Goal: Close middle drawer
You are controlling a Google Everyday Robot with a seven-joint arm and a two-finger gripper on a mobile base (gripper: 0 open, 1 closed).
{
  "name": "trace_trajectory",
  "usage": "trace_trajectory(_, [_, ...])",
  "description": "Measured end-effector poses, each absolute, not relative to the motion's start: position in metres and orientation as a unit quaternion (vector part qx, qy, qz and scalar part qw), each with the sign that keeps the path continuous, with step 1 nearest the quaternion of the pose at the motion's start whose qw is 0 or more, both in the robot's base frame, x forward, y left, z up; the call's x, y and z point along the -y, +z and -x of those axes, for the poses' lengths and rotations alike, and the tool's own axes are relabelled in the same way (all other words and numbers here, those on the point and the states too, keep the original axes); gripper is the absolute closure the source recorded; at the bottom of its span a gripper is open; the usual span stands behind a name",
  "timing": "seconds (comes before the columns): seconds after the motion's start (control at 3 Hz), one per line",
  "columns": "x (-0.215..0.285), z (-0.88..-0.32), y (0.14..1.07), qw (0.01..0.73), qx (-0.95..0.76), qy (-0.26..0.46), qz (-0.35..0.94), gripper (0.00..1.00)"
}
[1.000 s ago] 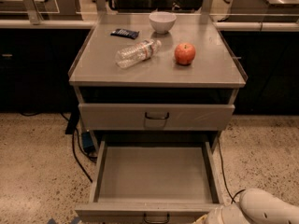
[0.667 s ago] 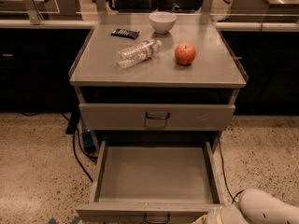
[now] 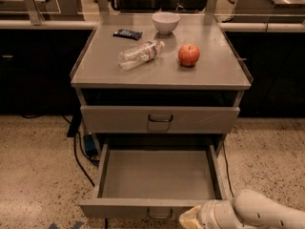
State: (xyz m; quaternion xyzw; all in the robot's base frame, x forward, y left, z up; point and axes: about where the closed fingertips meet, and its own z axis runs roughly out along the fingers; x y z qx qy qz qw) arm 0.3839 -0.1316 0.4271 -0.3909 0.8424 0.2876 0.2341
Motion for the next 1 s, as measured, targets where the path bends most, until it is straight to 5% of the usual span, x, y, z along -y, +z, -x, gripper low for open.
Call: trace_trajectory(1.0, [0.131,-0.414,0.419,0.253,-0.836,0.27,0.405,1.0])
